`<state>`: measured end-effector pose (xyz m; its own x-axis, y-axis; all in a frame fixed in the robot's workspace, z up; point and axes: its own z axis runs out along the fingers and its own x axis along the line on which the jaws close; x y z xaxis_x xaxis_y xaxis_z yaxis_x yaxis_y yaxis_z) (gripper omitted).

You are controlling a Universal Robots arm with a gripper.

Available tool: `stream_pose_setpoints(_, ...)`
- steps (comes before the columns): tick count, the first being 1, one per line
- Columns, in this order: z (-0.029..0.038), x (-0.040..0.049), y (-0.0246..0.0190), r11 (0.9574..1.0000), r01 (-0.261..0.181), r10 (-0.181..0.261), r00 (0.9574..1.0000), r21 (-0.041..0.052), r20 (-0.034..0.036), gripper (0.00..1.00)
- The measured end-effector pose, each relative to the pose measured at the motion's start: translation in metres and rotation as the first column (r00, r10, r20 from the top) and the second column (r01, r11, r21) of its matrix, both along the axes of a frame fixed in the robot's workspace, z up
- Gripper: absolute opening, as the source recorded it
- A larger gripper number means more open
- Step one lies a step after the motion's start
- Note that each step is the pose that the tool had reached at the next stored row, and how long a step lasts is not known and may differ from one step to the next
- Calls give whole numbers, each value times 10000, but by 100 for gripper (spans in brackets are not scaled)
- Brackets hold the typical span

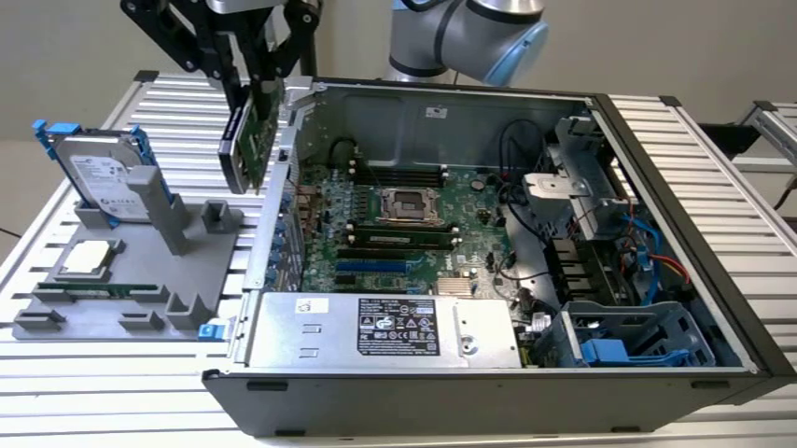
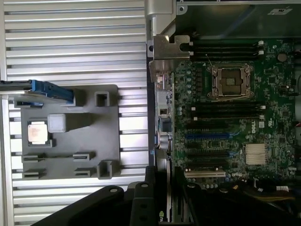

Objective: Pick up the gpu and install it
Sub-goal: 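Pick up the gpu and move the gpu toward the slot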

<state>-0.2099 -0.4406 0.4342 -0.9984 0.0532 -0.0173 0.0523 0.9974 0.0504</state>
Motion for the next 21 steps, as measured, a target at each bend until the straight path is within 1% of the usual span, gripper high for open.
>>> stream_pose_setpoints(11,0,91,0,10000,0,0,10000,-1,0,0)
stream_pose_setpoints(21,0,223,0,10000,0,0,10000,-1,-1,0)
